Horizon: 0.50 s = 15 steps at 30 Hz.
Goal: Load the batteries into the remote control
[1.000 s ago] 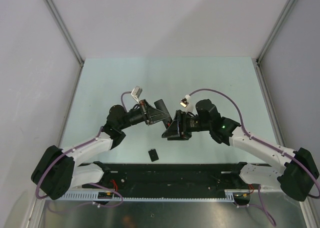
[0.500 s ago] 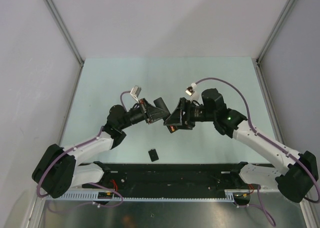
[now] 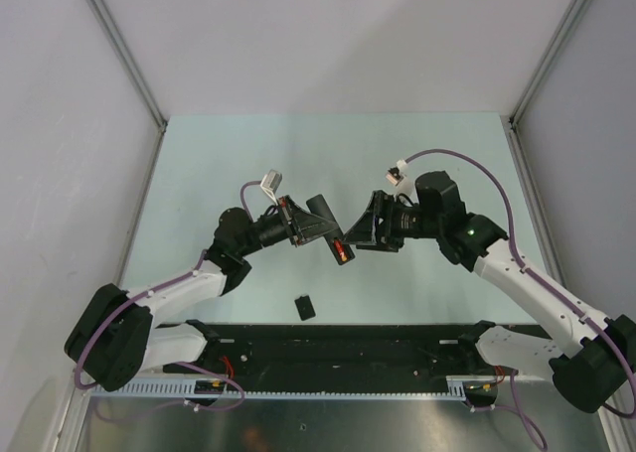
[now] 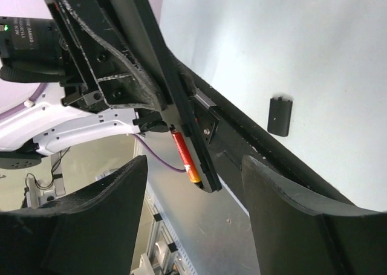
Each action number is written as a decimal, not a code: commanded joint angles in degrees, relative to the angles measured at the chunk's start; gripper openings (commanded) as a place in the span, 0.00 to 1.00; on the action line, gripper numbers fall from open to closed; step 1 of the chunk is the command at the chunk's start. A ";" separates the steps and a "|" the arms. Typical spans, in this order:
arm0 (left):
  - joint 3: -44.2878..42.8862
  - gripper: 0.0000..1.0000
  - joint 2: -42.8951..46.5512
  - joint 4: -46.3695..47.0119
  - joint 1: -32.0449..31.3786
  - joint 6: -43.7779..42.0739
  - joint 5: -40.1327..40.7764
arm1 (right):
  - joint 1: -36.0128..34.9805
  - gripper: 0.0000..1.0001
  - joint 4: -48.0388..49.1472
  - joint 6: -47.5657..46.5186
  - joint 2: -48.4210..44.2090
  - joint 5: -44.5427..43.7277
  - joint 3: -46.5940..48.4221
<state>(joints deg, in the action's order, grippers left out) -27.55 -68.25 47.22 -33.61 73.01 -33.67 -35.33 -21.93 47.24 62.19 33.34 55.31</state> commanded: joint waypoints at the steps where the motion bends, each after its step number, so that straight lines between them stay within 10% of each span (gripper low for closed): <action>1: -1.19 0.00 1.01 2.00 0.21 -1.38 -1.40 | 0.26 0.67 -0.22 -1.54 0.03 -1.44 2.17; 15: -1.10 0.00 2.51 1.91 0.21 -2.17 -1.49 | 0.09 0.63 3.83 3.20 4.07 -0.12 1.56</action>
<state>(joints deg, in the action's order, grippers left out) -27.55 -67.24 47.09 -33.61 72.40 -34.48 -35.24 -20.95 48.47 65.93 32.42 55.31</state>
